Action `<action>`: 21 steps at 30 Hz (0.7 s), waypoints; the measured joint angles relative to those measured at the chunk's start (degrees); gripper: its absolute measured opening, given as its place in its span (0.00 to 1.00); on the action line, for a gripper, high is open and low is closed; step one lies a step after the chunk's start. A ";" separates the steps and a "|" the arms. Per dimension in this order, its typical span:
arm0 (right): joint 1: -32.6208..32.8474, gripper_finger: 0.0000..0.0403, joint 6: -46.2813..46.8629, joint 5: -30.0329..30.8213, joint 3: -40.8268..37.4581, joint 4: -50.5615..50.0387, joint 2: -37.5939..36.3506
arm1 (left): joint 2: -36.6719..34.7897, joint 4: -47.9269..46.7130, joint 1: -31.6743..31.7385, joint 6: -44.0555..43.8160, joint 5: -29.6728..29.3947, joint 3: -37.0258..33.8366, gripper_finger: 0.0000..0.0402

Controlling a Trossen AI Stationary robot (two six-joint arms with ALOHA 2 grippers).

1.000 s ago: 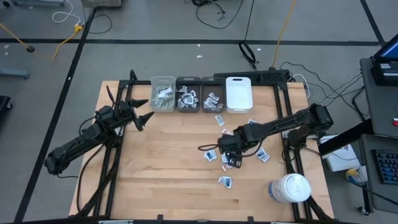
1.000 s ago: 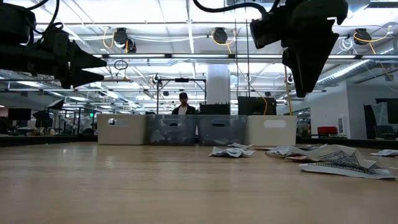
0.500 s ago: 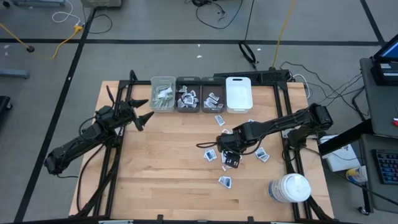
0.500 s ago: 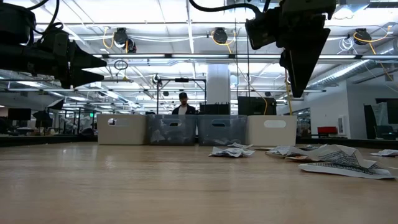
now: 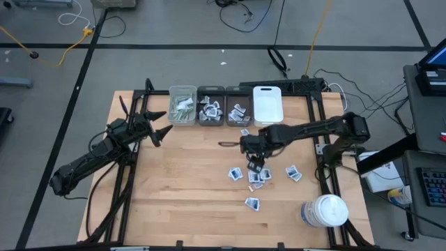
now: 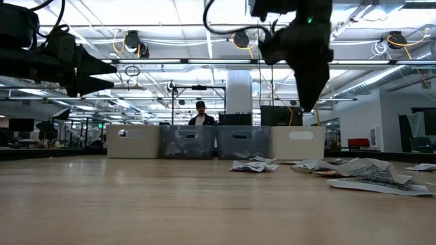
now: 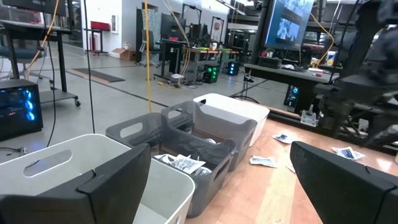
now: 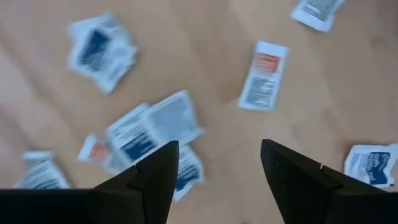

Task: Pick & Place First Aid Supplies
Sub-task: Put the ointment pack into the right black bin

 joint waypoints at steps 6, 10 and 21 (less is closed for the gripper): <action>-7.04 0.55 -1.53 0.06 0.09 1.43 1.44 | 0.00 0.00 -0.02 0.00 -0.01 0.00 0.98; -10.54 0.55 -2.02 0.06 -0.07 2.29 3.38 | 0.00 0.00 -0.02 0.00 0.01 0.00 0.98; -10.97 0.55 -2.78 -0.23 -3.87 8.34 9.43 | 0.00 0.00 -0.02 0.00 -0.01 0.00 0.98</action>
